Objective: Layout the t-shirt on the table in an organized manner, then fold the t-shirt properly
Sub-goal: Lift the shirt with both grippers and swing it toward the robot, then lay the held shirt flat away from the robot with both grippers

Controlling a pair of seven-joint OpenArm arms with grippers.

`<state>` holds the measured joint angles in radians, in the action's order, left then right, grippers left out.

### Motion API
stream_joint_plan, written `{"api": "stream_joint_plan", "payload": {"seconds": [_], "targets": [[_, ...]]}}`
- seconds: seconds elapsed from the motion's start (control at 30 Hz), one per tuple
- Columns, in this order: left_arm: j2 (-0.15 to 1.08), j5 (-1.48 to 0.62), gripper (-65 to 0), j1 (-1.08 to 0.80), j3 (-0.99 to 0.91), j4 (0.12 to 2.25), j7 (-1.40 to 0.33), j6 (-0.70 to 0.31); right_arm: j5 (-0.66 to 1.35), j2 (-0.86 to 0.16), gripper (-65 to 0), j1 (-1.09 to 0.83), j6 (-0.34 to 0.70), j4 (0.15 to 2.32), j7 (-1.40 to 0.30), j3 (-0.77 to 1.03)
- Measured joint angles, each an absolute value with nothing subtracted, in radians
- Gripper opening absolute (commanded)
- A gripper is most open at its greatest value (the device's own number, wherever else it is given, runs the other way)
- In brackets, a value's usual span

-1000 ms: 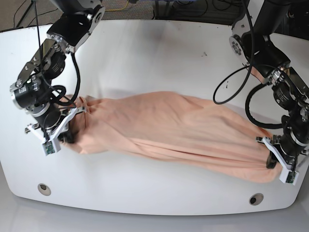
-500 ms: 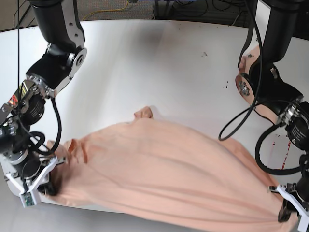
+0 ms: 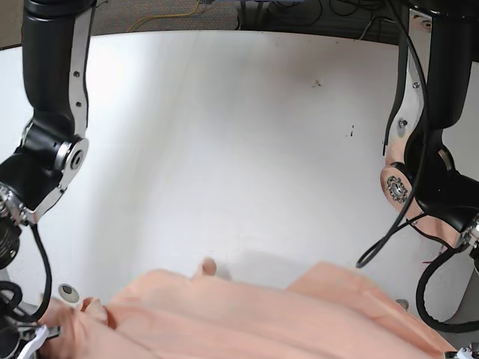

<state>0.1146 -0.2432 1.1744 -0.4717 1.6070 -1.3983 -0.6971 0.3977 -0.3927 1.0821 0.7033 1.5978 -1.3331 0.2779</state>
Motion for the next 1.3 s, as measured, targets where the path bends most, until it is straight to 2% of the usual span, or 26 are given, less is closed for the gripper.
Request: {"api": "stream_joint_plan", "payload": {"seconds": [0.23, 0.5, 0.87, 1.07, 1.3], "targets": [[0.114, -0.244, -65.0, 1.175, -0.471, 1.607, -1.399, -0.698, 0.401, -0.422, -63.3, 1.142, 0.703, 1.58, -1.327, 0.237], [0.112, -0.246, -65.0, 1.076, -0.471, 1.63, -1.399, -0.697, 0.397, -0.42, -63.3, 1.032, 0.7, 1.649, -1.337, 0.233], [0.109, -0.248, -65.0, 0.786, -0.47, 1.761, -1.398, -0.697, 0.409, -0.373, -63.4, 0.589, 0.699, 1.797, -1.346, 0.328], [0.109, -0.244, -65.0, 0.54, -0.47, 1.809, -1.368, -0.698, 0.464, -0.307, -63.4, 0.314, 0.699, 1.805, -1.304, 0.416], [0.102, -0.238, -65.0, 0.225, -0.476, 1.817, -1.272, -0.698, 0.458, -0.251, -63.4, 0.03, 0.699, 1.798, -1.198, 0.417]]}}
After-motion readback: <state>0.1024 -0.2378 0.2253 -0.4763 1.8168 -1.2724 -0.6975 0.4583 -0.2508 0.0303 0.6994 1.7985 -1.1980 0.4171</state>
